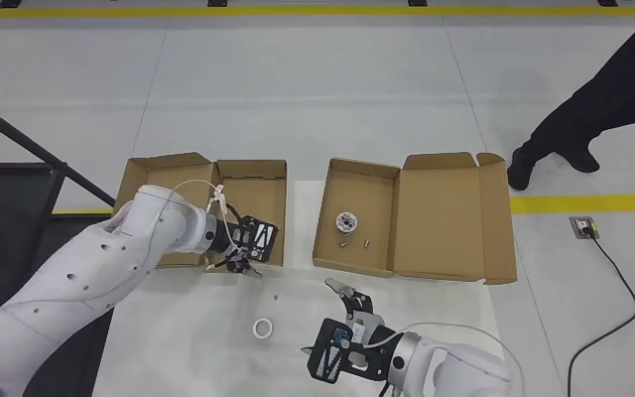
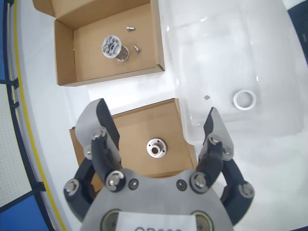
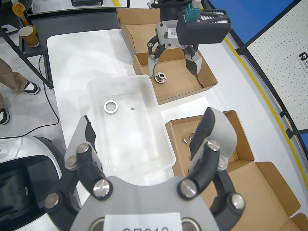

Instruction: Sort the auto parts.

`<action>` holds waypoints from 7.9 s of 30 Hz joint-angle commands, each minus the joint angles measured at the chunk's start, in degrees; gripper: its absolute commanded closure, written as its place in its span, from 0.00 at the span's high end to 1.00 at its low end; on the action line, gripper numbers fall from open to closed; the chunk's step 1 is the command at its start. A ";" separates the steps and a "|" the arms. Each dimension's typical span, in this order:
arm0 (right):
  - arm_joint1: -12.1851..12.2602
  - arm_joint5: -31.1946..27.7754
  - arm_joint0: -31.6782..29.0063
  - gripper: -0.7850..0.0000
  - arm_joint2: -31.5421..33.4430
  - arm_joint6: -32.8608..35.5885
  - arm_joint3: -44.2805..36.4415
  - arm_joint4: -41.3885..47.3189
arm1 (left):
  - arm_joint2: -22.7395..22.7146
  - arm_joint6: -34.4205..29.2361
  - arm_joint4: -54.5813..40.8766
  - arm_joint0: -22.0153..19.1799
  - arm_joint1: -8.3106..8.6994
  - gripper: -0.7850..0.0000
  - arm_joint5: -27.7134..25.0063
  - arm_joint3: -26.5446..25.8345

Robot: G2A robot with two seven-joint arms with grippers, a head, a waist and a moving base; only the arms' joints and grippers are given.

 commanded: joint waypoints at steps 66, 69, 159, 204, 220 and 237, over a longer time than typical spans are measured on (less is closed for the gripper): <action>0.00 0.01 0.00 1.00 0.00 0.01 0.00 0.00 | 7.23 -62.31 -26.76 9.94 -8.54 0.76 1.78 -5.41; 0.00 0.01 0.00 1.00 0.00 0.01 0.00 0.00 | 7.23 -61.46 -25.76 10.16 -9.63 0.75 2.07 -3.98; 0.00 0.01 0.00 1.00 0.00 0.01 0.00 0.00 | -22.84 -63.47 -26.68 19.55 5.20 0.00 2.13 -17.09; 0.00 0.01 0.00 1.00 0.00 0.01 0.00 0.00 | -16.23 -51.79 -20.97 11.27 -3.58 0.00 7.65 10.08; 0.00 0.01 0.00 1.00 0.00 0.01 0.00 0.00 | -11.51 -44.26 -22.12 4.73 -14.49 0.00 13.05 30.72; 0.00 0.01 0.00 1.00 0.00 0.01 0.00 0.00 | -12.32 -43.75 -21.68 6.23 -15.71 0.00 14.71 30.13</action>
